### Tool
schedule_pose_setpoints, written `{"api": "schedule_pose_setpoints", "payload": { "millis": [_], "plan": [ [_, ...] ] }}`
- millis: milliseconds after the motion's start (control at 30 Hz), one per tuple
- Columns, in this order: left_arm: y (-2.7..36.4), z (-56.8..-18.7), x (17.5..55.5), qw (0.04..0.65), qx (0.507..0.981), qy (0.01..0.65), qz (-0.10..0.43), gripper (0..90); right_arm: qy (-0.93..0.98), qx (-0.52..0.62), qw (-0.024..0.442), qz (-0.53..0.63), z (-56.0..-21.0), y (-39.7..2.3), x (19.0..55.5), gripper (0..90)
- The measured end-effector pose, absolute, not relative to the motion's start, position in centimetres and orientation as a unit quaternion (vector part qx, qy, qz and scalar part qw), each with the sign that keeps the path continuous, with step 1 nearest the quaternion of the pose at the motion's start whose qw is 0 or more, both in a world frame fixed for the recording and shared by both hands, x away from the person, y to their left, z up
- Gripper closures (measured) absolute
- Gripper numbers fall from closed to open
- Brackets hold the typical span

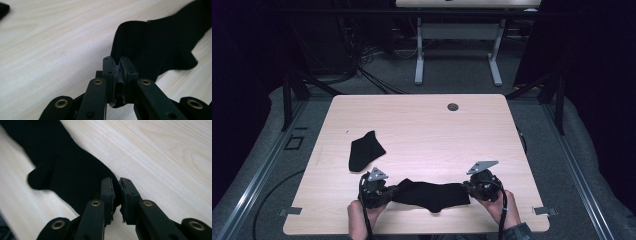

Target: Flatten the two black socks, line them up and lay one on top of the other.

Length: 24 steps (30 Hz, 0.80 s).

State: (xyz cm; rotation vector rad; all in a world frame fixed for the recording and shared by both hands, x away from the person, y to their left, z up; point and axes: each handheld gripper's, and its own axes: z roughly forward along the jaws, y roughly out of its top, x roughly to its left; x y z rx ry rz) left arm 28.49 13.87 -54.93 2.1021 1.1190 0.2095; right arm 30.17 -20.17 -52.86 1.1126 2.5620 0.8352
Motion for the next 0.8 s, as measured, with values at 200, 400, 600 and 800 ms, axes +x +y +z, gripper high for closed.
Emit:
{"api": "schedule_pose_setpoints", "payload": {
  "millis": [200, 400, 600, 800],
  "plan": [
    [14.4, -55.0, 27.8, 0.359, 0.814, 0.446, 0.094, 46.9, 0.875, 0.389, 0.134, 0.256, -54.8, -19.5, 32.1, 60.7],
    [15.9, -53.7, 28.6, 0.375, 0.795, 0.462, 0.116, 34.4, 0.847, 0.420, 0.142, 0.292, -53.5, -20.6, 30.3, 52.8],
    [14.1, -54.9, 30.3, 0.349, 0.832, 0.418, 0.105, 48.7, 0.839, 0.439, 0.133, 0.291, -54.5, -20.6, 28.5, 54.0],
    [12.9, -56.8, 30.9, 0.324, 0.850, 0.405, 0.091, 70.4, 0.847, 0.437, 0.124, 0.277, -56.5, -20.0, 28.0, 63.0]
  ]
}}
